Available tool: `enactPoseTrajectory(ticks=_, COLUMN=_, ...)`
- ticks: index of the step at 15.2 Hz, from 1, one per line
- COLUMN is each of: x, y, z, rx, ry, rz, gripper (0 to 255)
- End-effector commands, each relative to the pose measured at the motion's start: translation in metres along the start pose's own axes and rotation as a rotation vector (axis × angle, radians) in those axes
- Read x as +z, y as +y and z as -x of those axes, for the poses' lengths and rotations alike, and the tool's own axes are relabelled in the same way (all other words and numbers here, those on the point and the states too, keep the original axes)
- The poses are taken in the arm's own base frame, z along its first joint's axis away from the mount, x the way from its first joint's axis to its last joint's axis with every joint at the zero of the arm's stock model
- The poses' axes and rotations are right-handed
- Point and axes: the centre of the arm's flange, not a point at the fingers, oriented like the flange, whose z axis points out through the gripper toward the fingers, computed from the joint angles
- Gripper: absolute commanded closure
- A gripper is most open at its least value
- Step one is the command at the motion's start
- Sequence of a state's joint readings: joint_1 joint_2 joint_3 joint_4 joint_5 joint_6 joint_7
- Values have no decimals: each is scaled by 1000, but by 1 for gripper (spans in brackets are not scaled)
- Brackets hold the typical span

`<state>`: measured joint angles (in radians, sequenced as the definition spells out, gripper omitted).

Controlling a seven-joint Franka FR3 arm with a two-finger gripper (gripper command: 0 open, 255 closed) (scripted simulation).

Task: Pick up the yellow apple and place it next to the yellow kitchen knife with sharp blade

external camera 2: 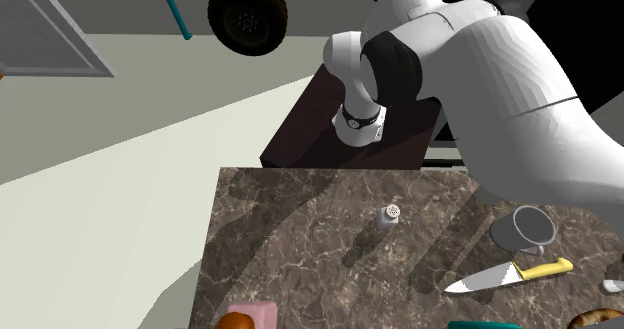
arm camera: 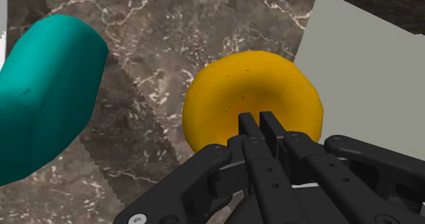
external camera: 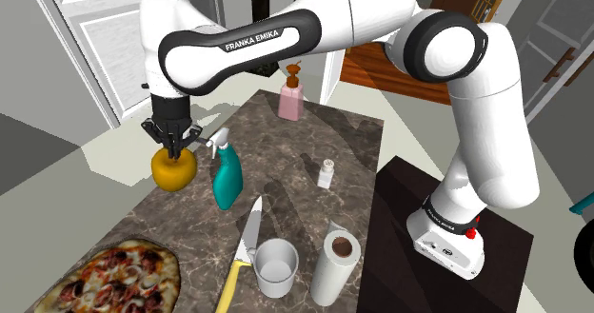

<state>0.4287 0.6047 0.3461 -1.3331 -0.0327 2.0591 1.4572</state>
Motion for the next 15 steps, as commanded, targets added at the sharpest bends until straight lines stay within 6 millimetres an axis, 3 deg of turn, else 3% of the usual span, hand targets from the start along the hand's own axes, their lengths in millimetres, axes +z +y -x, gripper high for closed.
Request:
enactPoseTrajectory(ticks=1, x=0, y=0, z=0, rx=0, ry=0, rz=0, gripper=255)
enactPoseTrajectory(ticks=2, x=0, y=0, z=0, rx=0, ry=0, rz=0, gripper=0)
enactPoseTrajectory(ticks=7, x=0, y=0, z=0, rx=0, ry=0, rz=0, gripper=0)
enactPoseTrajectory(ticks=11, x=-50, y=0, z=0, rx=0, ry=0, rz=0, gripper=0)
enactPoseTrajectory(ticks=15, x=-50, y=0, z=0, rx=0, ry=0, rz=0, gripper=0)
